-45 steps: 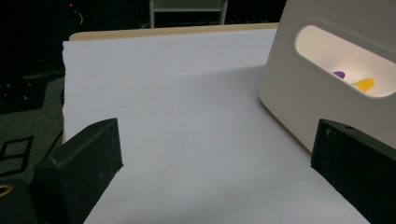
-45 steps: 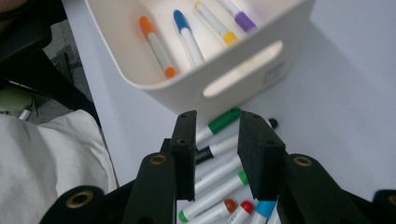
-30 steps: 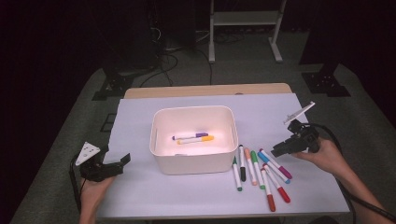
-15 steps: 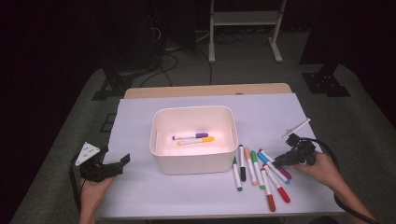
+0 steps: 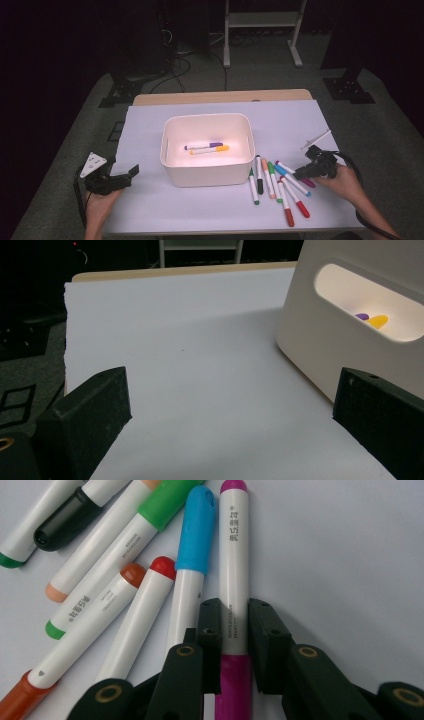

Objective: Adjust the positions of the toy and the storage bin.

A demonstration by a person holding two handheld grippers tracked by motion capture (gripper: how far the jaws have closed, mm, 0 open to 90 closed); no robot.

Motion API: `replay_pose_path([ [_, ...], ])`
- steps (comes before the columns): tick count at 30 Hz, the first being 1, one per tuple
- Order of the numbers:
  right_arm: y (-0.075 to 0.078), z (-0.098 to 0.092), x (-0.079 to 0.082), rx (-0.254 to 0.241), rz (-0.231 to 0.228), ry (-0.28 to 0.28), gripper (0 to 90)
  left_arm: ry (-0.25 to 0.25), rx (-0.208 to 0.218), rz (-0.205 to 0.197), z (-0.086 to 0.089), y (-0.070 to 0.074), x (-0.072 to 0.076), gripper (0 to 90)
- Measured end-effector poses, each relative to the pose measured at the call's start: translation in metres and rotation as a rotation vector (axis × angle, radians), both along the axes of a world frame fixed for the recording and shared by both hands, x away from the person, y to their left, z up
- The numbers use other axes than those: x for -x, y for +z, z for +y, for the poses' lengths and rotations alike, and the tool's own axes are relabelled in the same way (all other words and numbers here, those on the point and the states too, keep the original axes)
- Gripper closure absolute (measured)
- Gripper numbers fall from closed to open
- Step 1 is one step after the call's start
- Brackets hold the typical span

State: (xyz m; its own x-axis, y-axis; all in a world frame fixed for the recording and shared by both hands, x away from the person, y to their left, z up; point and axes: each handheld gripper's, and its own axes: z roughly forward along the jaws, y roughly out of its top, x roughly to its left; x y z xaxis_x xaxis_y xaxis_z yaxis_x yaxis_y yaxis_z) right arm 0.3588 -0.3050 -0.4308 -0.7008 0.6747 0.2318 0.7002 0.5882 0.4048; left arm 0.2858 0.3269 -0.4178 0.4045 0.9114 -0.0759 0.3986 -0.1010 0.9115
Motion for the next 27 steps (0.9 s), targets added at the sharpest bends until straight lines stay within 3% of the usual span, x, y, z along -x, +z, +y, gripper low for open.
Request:
replay_pose_path([
  [3, 0.001, -0.002, -0.001, 0.000, 0.022, -0.002, 75.6, 0.002, 0.001, 0.001, 0.001, 0.000, 0.000, 0.7],
  [10, 0.018, -0.012, 0.002, -0.068, 0.039, 0.006, 75.6, 0.000, 0.001, -0.003, 0.000, 0.001, 0.000, 0.7],
  [18, 0.053, -0.011, 0.009, -0.100, 0.033, 0.040, 75.6, 0.001, 0.000, -0.003, 0.000, 0.001, 0.000, 0.7],
  [27, 0.098, 0.003, 0.013, -0.111, 0.014, 0.105, 75.6, 0.006, -0.001, -0.004, 0.001, 0.001, 0.001, 0.7],
])
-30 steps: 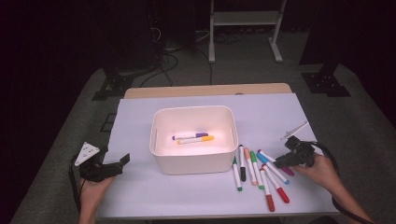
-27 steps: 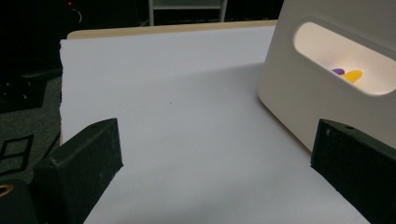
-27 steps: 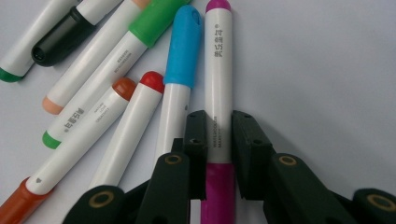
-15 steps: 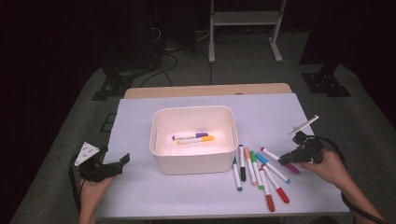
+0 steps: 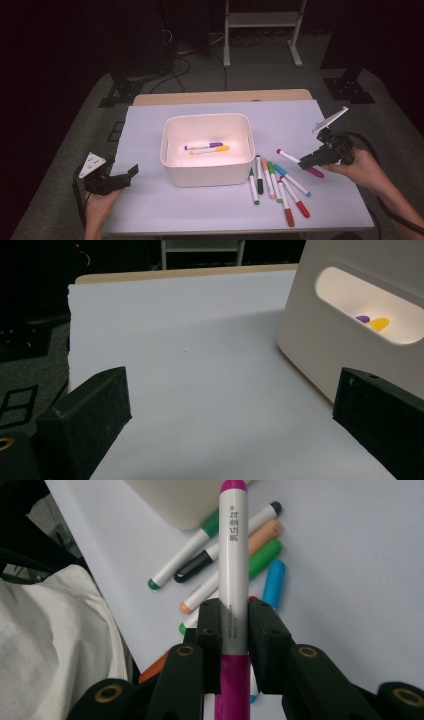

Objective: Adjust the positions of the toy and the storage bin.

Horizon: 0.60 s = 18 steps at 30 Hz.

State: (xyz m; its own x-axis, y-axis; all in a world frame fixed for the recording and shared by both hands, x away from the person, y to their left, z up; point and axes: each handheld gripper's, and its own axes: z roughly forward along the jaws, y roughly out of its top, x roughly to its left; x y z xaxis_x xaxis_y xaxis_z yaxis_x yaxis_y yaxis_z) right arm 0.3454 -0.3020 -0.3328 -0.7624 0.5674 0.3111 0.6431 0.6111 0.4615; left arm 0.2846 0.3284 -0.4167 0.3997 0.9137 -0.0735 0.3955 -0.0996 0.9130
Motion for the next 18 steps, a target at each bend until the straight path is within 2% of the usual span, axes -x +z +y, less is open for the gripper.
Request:
replay_pose_path([
  [4, 0.023, 0.011, 0.005, -0.009, -0.011, 0.038, 75.5, 0.000, 0.002, -0.001, 0.000, 0.000, 0.000, 0.7],
  [8, 0.038, 0.019, 0.006, -0.031, -0.008, 0.071, 75.5, -0.001, 0.002, 0.000, 0.001, 0.000, 0.000, 0.7],
  [10, 0.046, 0.025, 0.006, -0.024, -0.020, 0.085, 75.5, 0.000, 0.002, -0.001, 0.001, 0.000, 0.000, 0.7],
  [18, 0.066, 0.052, 0.003, -0.037, -0.028, 0.153, 75.5, 0.001, 0.004, 0.002, 0.002, 0.000, 0.000, 0.7],
])
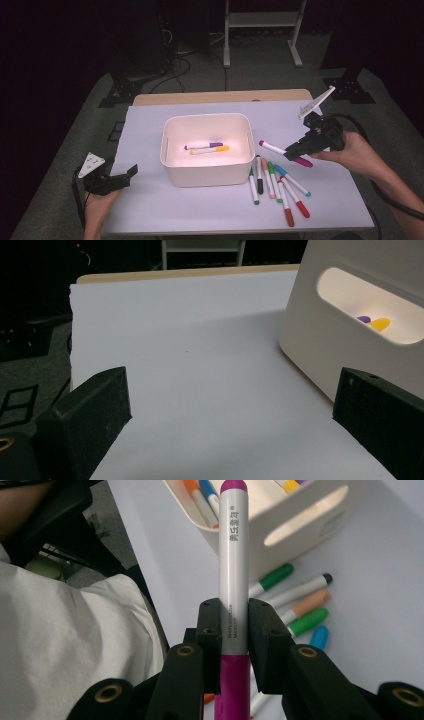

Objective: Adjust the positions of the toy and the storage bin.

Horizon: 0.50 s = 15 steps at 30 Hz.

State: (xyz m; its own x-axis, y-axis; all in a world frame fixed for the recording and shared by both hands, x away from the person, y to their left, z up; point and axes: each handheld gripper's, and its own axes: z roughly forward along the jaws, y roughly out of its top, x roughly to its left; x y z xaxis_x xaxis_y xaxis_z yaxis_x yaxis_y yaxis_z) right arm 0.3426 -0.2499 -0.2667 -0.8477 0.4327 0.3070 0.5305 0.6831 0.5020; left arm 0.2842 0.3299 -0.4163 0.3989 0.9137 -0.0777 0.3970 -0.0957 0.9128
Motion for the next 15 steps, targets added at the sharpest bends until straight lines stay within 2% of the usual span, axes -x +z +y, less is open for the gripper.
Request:
replay_pose_path([
  [4, 0.006, 0.015, -0.003, -0.022, 0.012, 0.034, 75.5, 0.000, 0.004, -0.002, 0.000, 0.000, 0.000, 0.7],
  [15, 0.013, 0.046, -0.013, -0.025, 0.023, 0.102, 75.5, -0.005, 0.002, -0.002, 0.000, 0.000, 0.000, 0.7],
])
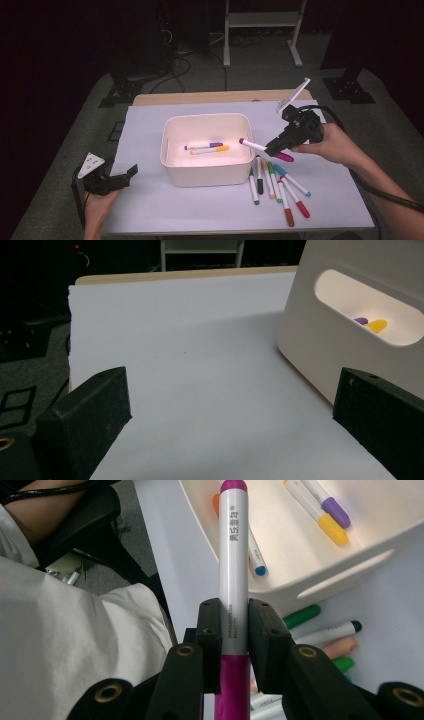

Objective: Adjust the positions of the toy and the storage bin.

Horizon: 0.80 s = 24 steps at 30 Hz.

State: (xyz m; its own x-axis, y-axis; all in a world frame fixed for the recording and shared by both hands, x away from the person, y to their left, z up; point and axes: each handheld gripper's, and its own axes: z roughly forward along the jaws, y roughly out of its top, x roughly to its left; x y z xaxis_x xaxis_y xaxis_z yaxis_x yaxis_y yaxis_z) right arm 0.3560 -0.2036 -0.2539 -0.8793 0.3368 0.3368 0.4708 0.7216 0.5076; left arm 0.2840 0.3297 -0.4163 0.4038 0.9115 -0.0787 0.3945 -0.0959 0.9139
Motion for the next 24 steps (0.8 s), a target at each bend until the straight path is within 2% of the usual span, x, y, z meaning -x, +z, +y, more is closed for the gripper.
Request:
replay_pose_path([
  [12, 0.006, 0.043, -0.012, 0.026, -0.011, 0.081, 75.5, 0.000, 0.005, -0.003, 0.000, 0.000, 0.000, 0.7],
  [17, 0.006, 0.062, -0.019, 0.019, -0.001, 0.113, 75.5, 0.000, 0.006, -0.005, 0.000, 0.000, 0.000, 0.7],
  [24, 0.003, 0.083, -0.029, 0.032, 0.006, 0.140, 75.5, -0.007, 0.001, -0.003, 0.000, 0.000, 0.000, 0.7],
])
